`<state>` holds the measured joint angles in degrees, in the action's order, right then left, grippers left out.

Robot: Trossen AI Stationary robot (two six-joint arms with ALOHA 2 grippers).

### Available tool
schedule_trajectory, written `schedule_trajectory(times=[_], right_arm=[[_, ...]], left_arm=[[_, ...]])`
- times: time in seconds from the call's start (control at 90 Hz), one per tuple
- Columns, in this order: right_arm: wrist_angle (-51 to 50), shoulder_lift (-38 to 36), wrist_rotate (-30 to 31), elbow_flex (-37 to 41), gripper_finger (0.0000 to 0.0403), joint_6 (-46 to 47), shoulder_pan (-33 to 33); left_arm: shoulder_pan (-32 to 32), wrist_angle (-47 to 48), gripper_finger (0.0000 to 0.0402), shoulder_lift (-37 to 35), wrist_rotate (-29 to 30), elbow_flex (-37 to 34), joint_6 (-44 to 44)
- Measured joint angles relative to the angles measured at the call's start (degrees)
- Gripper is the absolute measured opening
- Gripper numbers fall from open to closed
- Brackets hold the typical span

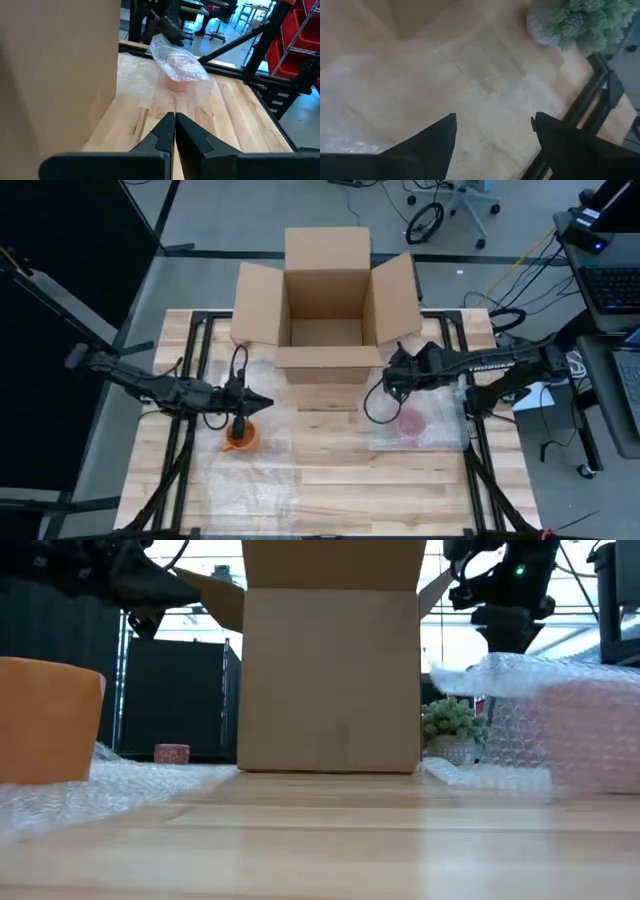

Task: Wrap mug
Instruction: Wrap the pink cup with bubble wrap

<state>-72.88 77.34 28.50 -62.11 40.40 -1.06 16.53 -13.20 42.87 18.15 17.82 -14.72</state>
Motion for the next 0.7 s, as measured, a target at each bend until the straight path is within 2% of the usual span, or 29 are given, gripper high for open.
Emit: schedule_trajectory(times=[0.089,0.178,0.367,0.511,0.7], right_arm=[[-0.2,-0.9,-2.9,-0.7,0.0254,-0.6,-0.6],[-0.1,-2.8,-9.9,-3.0,0.0254,0.0,0.6],[0.3,-5.4,-25.5,-4.8,0.0254,7.4,10.2],[1.0,-3.5,-24.8,-4.8,0.0254,15.9,18.6],[3.8,1.6,-22.4,-4.7,0.0254,21.3,23.2]], left_arm=[[0.0,0.0,0.0000,0.0,0.0,0.0,0.0],[0.0,0.0,0.0000,0.0,0.0,0.0,0.0],[0.0,0.0,0.0000,0.0,0.0,0.0,0.0],[0.0,0.0,0.0000,0.0,0.0,0.0,0.0],[0.0,0.0,0.0000,0.0,0.0,0.0,0.0]])
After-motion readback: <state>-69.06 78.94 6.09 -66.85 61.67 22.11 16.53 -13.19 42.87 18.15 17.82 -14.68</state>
